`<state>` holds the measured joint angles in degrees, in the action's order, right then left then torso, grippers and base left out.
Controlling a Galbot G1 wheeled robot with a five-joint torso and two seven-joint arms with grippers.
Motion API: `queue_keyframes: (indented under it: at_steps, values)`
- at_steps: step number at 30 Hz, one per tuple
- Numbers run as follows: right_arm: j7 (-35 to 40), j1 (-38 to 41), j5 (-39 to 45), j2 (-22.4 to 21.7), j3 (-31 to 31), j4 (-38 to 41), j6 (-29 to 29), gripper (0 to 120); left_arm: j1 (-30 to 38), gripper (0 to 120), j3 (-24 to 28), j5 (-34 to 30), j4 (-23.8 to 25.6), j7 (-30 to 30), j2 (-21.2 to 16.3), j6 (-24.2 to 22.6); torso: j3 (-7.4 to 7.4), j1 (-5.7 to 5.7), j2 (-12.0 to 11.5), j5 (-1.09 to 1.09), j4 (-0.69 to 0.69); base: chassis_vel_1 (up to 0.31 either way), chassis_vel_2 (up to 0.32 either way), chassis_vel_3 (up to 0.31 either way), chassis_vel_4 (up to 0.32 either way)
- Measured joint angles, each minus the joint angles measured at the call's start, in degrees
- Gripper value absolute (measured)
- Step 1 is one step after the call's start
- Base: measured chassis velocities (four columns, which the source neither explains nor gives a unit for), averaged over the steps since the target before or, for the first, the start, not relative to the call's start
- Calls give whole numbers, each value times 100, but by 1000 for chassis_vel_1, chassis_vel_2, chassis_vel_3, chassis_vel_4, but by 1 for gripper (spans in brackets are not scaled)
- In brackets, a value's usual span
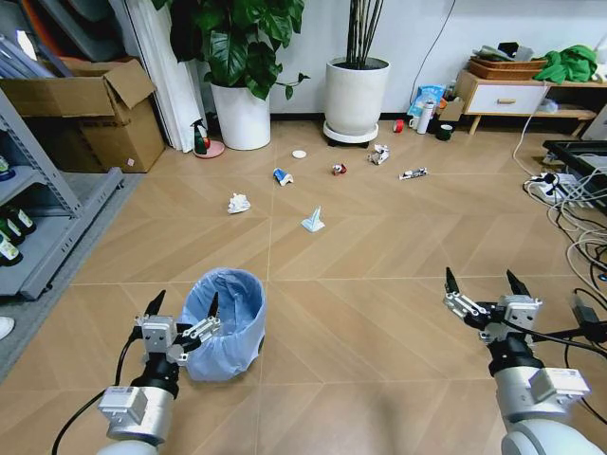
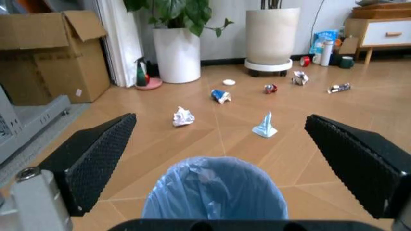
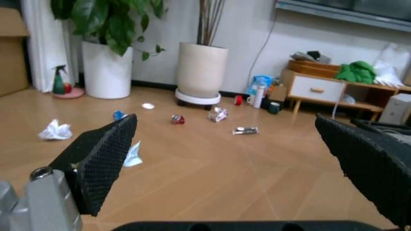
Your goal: Pick up the trash bin and place the garbage on the floor into it.
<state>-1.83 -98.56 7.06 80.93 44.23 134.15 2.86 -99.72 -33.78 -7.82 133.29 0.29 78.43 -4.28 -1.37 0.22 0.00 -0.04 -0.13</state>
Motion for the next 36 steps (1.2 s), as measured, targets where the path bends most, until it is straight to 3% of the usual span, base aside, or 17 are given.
queue_keyframes:
  at_steps: [14,28,36]
  values:
    - [93,-40,352,-68,-85,145,250,100,10,100,-3,-153,38,-124,-142,-457,0,0,0,-1,0,0,0,0,0]
    - [171,-18,483,29,-133,147,303,100,96,100,-25,-218,-27,-179,-194,-487,0,0,0,-1,0,0,0,0,0]
    - [182,-26,538,-24,-132,138,328,100,312,100,-18,-340,-113,-293,-463,-639,0,0,0,-1,-1,0,0,0,0]
